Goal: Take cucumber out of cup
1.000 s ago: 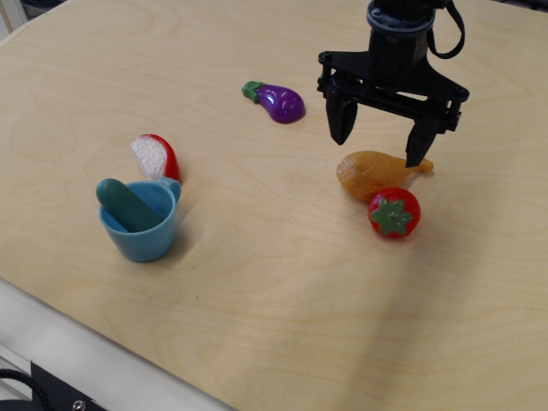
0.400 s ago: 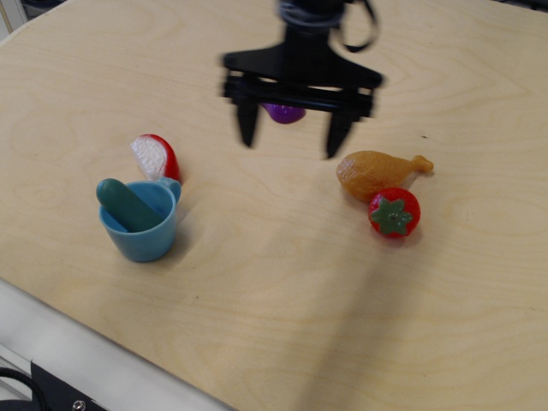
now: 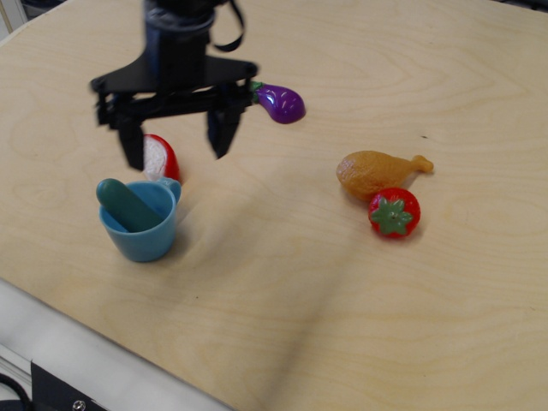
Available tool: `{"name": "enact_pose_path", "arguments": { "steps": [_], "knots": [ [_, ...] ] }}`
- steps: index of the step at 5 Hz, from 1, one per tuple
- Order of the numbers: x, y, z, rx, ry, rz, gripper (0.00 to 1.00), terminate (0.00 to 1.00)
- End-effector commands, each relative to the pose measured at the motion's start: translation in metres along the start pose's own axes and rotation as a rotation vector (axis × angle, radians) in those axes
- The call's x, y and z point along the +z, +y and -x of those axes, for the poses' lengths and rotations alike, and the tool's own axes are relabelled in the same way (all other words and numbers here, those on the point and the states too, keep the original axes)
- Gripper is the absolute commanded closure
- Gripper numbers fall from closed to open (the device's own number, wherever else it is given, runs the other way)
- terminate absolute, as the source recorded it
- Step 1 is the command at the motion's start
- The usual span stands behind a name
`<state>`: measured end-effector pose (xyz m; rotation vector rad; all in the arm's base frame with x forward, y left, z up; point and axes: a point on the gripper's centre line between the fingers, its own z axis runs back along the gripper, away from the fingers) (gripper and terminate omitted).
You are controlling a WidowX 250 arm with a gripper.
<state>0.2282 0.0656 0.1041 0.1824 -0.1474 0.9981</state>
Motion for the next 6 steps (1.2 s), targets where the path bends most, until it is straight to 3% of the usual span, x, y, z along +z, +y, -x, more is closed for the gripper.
{"name": "enact_pose_path", "arguments": {
  "steps": [1, 3, 6],
  "knots": [
    [-0.011, 0.023, 0.008, 0.366, -0.023, 0.020, 0.00, 0.00],
    [-0.025, 0.023, -0.004, 0.481, 0.000, 0.038, 0.00, 0.00],
    [-0.044, 0.012, -0.011, 0.523, 0.041, 0.005, 0.00, 0.00]
  ]
}}
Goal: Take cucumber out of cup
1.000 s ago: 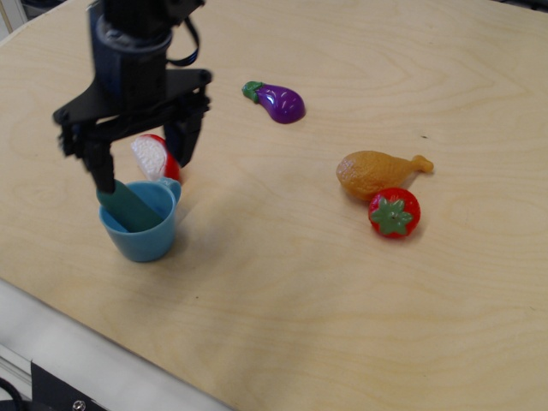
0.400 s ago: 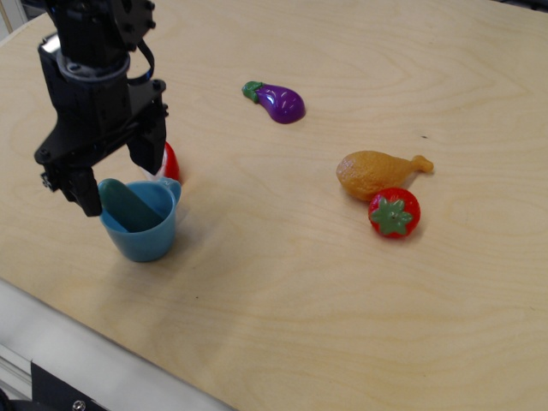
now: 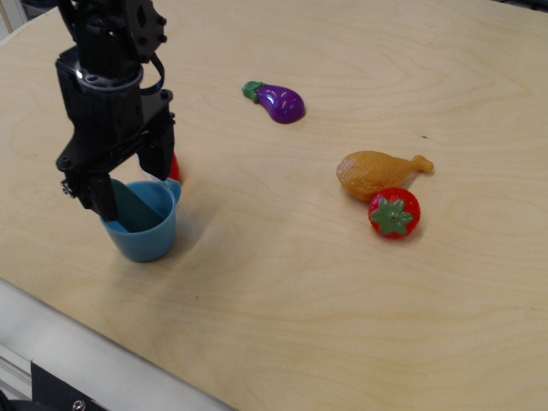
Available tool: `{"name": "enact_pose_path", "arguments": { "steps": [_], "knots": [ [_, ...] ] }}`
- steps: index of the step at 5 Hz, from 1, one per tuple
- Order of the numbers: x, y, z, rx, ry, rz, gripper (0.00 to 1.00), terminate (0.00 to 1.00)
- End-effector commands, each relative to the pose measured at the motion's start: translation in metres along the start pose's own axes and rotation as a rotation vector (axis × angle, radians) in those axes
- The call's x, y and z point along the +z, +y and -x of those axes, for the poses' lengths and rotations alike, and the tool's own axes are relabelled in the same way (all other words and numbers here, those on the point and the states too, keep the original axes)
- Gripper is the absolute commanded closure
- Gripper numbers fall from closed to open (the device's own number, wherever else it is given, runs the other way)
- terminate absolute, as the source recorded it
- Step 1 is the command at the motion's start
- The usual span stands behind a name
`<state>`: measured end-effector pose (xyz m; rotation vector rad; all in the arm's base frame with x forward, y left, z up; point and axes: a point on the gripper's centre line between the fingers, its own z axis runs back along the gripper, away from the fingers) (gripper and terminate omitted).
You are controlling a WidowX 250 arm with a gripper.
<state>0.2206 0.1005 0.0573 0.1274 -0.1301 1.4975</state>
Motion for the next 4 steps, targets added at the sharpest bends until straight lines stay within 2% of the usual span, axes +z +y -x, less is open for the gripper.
{"name": "enact_pose_path", "arguments": {
  "steps": [1, 2, 3, 4],
  "knots": [
    [0.005, -0.007, 0.007, 0.030, -0.014, 0.002, 0.00, 0.00],
    [0.003, -0.007, 0.007, 0.032, -0.022, -0.021, 1.00, 0.00],
    [0.007, -0.007, 0.009, 0.014, -0.023, -0.026, 1.00, 0.00],
    [0.018, -0.005, 0.013, 0.003, 0.034, 0.001, 1.00, 0.00]
  ]
}}
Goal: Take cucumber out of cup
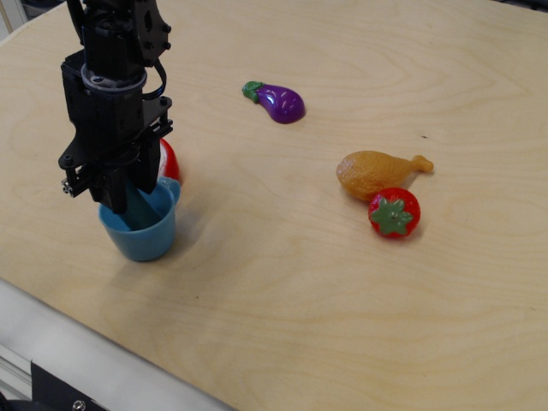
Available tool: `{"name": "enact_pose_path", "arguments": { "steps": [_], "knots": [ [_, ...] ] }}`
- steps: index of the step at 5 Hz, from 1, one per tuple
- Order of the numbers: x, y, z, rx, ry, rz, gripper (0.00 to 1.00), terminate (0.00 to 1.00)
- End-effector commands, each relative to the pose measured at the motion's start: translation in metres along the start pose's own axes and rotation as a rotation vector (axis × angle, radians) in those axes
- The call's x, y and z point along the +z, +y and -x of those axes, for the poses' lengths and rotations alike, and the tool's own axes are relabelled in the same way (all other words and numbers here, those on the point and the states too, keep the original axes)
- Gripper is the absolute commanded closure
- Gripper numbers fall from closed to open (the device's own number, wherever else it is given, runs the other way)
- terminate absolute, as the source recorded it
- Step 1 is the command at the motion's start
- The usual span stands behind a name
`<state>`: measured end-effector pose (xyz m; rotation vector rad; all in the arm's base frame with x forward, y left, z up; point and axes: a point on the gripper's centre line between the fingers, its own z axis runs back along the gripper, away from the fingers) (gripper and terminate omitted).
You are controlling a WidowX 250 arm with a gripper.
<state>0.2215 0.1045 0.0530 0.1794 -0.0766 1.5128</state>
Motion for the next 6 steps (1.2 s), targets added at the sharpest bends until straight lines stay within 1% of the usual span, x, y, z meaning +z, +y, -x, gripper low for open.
{"name": "enact_pose_path", "arguments": {
  "steps": [1, 2, 3, 4, 5, 6],
  "knots": [
    [0.041, -0.001, 0.020, -0.027, 0.027, 0.097, 1.00, 0.00],
    [0.067, -0.006, 0.025, -0.068, -0.030, 0.115, 1.00, 0.00],
    [0.088, -0.018, 0.027, -0.107, -0.090, 0.134, 1.00, 0.00],
    [0.103, -0.040, 0.029, -0.153, -0.117, 0.171, 1.00, 0.00],
    [0.098, -0.072, 0.033, -0.185, -0.084, 0.177, 1.00, 0.00],
    [0.084, -0.108, 0.044, -0.242, -0.062, 0.181, 1.00, 0.00]
  ]
}}
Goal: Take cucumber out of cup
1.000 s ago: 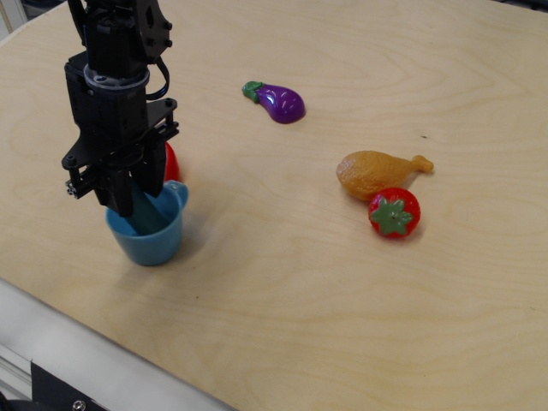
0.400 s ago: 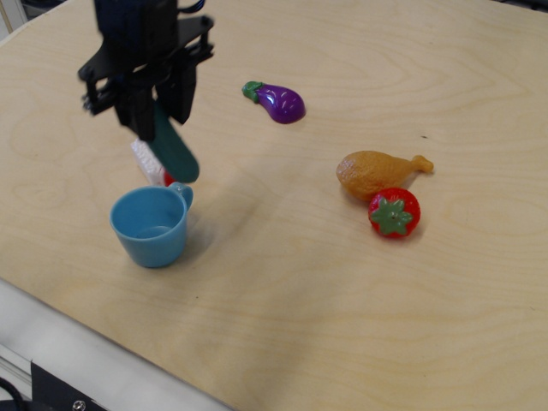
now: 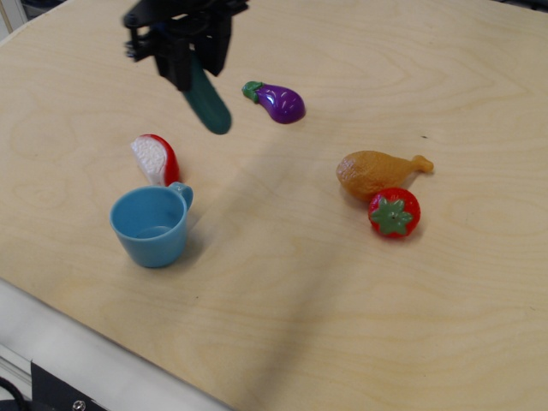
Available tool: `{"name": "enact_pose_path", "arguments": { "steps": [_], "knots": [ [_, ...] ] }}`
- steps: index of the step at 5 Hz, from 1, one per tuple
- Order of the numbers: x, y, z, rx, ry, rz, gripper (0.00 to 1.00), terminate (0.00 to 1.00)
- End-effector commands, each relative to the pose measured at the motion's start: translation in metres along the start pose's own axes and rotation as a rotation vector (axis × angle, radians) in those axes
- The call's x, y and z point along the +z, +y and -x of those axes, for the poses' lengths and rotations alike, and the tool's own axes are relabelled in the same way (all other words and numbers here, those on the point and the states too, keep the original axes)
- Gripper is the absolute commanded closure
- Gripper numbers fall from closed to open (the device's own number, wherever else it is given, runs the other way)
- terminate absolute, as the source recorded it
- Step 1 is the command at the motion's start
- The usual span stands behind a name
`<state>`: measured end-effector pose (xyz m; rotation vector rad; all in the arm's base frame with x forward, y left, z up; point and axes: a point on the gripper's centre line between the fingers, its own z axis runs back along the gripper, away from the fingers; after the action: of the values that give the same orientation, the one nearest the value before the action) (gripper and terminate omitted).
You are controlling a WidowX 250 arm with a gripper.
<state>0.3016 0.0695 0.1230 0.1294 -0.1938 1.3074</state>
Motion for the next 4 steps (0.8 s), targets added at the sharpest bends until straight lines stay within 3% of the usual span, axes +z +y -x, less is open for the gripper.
{"name": "enact_pose_path", "arguments": {
  "steps": [1, 3, 4],
  "knots": [
    [-0.010, -0.076, 0.021, -0.088, 0.020, 0.081, 1.00, 0.00],
    [-0.034, -0.137, 0.048, -0.102, 0.074, 0.107, 1.00, 0.00],
    [-0.038, -0.153, 0.072, -0.098, 0.113, 0.122, 1.00, 0.00]
  ]
}}
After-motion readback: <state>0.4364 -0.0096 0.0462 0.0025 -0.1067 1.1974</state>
